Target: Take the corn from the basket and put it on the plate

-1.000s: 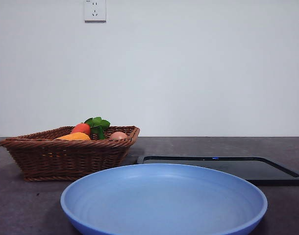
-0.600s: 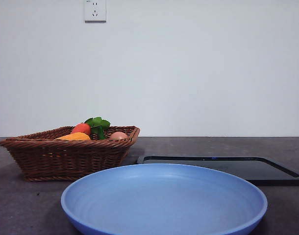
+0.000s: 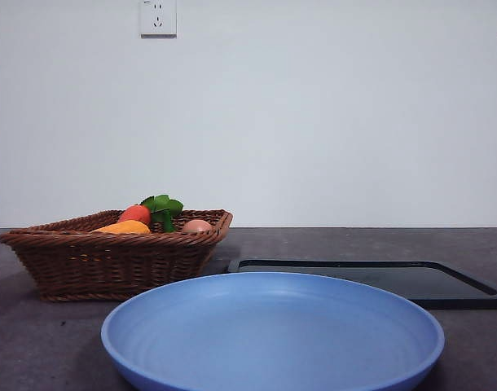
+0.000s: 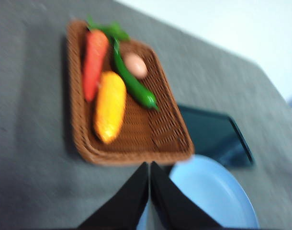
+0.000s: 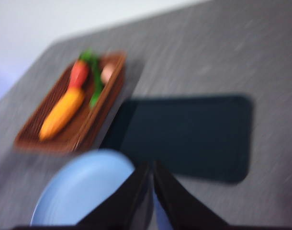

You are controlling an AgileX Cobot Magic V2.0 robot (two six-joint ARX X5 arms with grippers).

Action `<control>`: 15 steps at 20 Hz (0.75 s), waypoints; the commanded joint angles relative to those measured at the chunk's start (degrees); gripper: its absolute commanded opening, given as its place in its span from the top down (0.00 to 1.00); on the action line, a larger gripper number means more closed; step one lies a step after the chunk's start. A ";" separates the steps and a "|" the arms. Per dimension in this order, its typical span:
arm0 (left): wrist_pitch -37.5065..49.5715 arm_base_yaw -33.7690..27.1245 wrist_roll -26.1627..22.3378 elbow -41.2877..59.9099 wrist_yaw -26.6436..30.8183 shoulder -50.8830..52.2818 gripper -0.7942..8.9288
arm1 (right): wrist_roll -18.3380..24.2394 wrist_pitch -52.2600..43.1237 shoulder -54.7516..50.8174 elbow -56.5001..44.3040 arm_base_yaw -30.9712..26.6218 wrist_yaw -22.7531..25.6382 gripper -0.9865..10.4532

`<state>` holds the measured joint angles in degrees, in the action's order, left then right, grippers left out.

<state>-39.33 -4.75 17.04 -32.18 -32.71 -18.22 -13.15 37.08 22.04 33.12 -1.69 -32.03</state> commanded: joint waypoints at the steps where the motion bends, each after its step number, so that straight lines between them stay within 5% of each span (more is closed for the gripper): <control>1: -3.08 0.02 -6.08 -2.43 -2.51 -1.75 0.91 | 8.33 5.33 3.23 3.13 1.57 -1.16 0.91; 7: -11.26 1.68 -11.08 -5.27 -3.67 -4.98 0.91 | 11.87 13.40 8.55 6.43 6.56 -1.01 0.91; 15: -14.86 4.04 -12.02 -5.79 -3.69 -5.68 0.90 | 8.39 14.19 11.72 6.80 12.07 -1.03 0.91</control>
<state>-54.61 -0.82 5.89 -37.04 -36.03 -23.57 -3.55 51.66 33.47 38.85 10.17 -32.88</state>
